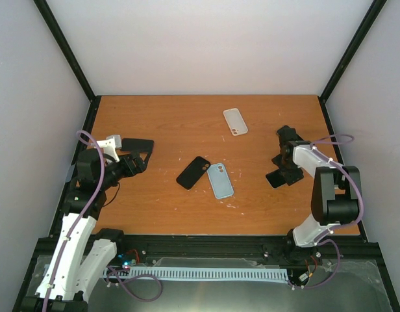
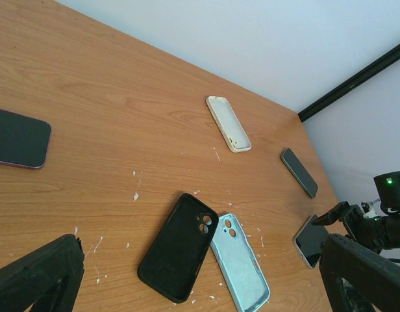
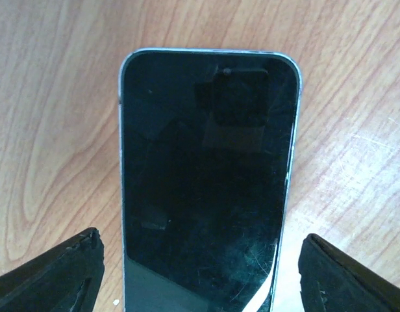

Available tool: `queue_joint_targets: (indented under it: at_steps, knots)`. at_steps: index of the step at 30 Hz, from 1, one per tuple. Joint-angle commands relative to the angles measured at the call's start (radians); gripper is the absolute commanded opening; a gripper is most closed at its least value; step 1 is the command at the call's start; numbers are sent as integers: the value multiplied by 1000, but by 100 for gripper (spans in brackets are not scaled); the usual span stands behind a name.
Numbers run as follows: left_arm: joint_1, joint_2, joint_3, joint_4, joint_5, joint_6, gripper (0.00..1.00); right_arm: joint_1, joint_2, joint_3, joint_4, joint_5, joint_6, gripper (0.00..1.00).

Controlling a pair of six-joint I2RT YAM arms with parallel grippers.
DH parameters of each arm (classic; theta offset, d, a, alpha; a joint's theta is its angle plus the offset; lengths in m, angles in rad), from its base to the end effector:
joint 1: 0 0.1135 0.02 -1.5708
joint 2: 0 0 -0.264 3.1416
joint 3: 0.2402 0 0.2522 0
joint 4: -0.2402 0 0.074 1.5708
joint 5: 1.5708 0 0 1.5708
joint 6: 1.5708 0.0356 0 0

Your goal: Put the phone into the phone case

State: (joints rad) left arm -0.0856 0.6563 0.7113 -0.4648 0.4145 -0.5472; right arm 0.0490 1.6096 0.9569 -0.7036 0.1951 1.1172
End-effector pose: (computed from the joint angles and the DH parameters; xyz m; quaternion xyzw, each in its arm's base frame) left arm 0.1481 -0.0271 0.3055 -0.0773 0.8224 -0.3305 0.4565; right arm 0.2845 0.0070 0.1698 0.5127 0.8464 -0.0222 0.1423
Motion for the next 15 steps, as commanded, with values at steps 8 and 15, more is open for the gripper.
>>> queue_joint_targets:
  at_steps: [8,15]
  knots:
    - [7,-8,15,16,10,24,100,-16,69,55,-40,12,44,88]
    - [7,-7,14,14,9,23,99,-19,114,67,-48,5,55,87]
